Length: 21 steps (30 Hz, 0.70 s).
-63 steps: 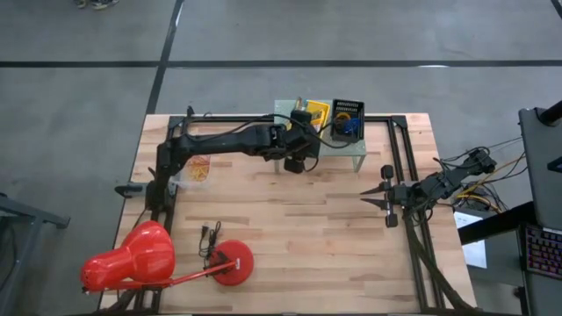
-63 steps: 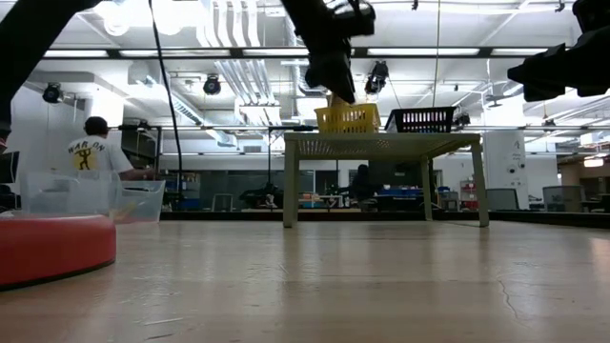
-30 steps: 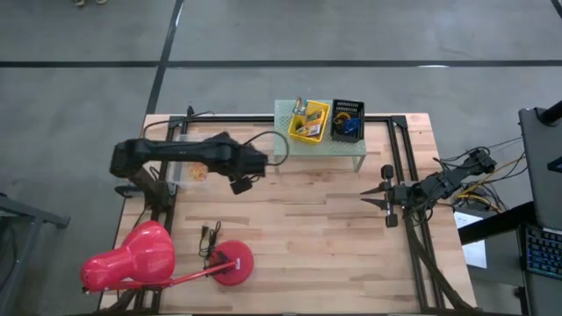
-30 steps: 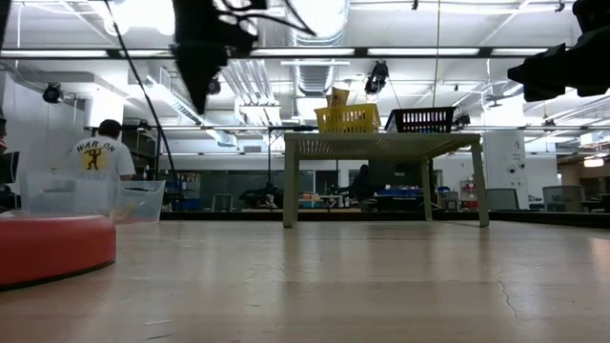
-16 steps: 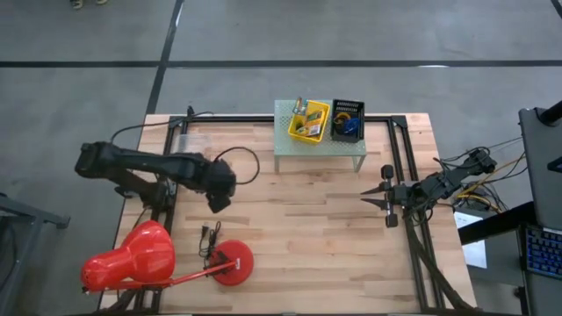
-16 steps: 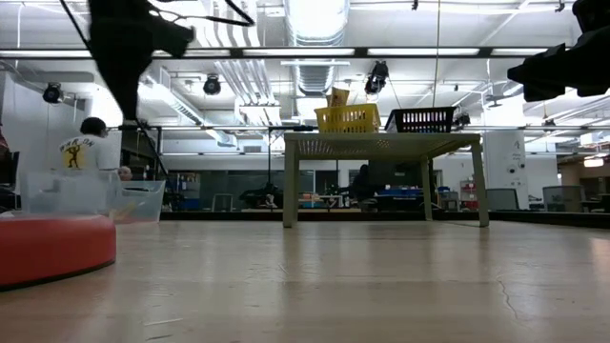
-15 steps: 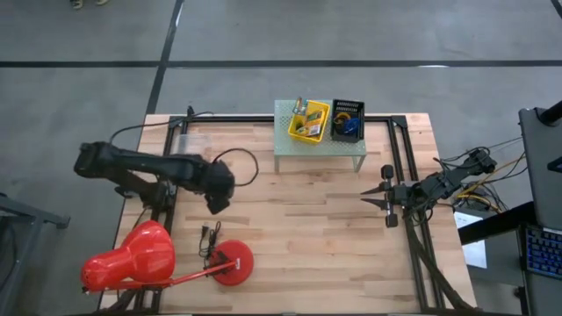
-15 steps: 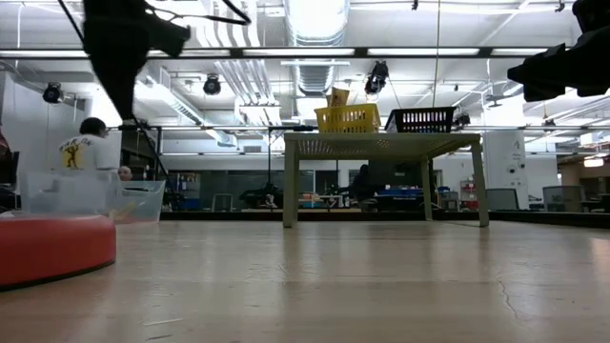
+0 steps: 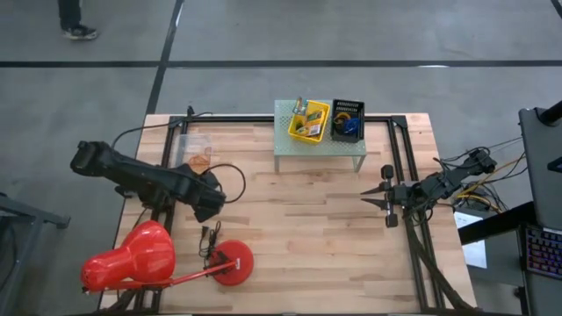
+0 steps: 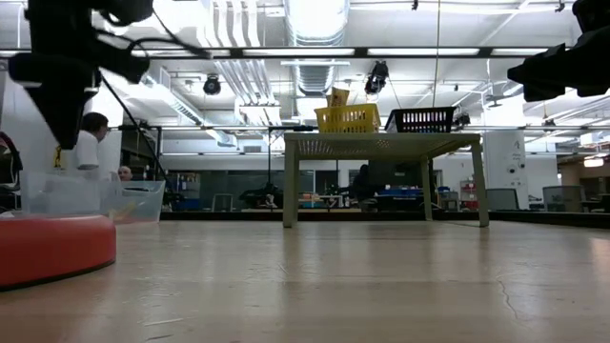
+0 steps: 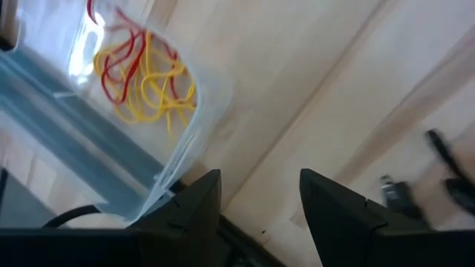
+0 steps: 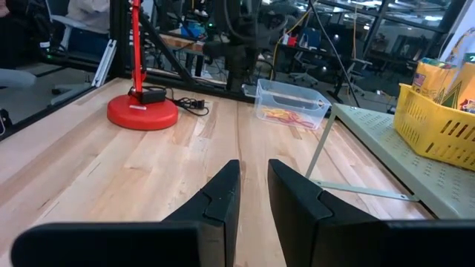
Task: Pick & Place Office Desk Supplies
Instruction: Put the transparent bin with the rubber bands on the shelf
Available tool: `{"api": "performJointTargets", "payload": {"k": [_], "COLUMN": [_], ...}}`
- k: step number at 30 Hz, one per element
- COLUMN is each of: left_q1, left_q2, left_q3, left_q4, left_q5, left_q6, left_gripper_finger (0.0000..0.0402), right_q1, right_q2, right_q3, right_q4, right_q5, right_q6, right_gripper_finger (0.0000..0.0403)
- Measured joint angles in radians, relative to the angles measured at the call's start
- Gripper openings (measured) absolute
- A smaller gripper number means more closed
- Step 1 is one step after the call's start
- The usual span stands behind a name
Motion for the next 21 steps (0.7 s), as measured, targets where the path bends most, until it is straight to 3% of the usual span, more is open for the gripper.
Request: {"api": "performJointTargets", "payload": {"k": [11, 21], "left_q1": [0.002, 0.038], "left_q2": [0.0, -0.02], "left_q3": [-0.066, -0.055], "left_q4": [-0.008, -0.011], "left_q5": [-0.078, -0.069], "left_q6": [0.032, 0.05], "left_gripper_finger": [0.0187, 0.0187], "right_q1": [0.0, 0.001], "right_q2": [0.0, 0.0], "right_q3": [0.0, 0.0], "right_q4": [0.0, 0.0], "right_q5": [0.0, 0.0], "right_q6": [0.0, 0.0], "right_gripper_finger": [0.0068, 0.0068]}}
